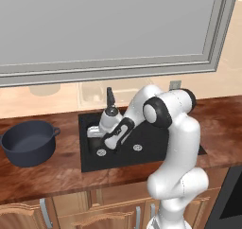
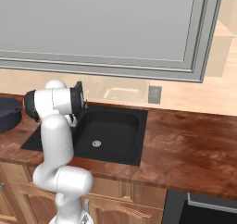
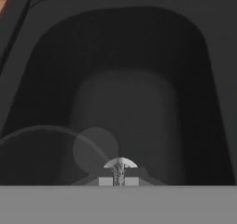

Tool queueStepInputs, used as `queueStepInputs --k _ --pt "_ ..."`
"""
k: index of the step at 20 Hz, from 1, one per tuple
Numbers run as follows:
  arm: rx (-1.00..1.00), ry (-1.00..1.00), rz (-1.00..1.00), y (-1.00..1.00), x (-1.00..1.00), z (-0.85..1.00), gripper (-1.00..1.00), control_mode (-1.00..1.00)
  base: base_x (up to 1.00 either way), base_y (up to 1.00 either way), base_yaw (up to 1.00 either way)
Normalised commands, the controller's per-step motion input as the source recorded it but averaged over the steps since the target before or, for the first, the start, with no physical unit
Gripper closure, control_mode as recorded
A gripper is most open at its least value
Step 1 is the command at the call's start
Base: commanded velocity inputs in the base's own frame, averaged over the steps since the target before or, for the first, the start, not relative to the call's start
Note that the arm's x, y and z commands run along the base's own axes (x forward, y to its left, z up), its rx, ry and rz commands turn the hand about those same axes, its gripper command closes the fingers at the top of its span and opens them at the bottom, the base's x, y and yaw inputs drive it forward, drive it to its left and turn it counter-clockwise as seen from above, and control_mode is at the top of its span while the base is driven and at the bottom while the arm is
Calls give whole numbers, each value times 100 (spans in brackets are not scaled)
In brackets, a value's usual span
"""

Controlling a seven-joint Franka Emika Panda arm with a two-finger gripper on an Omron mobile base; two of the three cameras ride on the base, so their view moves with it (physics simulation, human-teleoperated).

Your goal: Place the glass cup in the left basin and the pot in the right basin of the sink.

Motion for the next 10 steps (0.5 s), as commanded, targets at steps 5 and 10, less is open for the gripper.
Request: queueStepInputs --k 5,10 --pt "-2 0 0 1 19 -29 100 -100 0 0 0" --pt "-4 0 0 2 6 -22 100 -100 0 0 0"
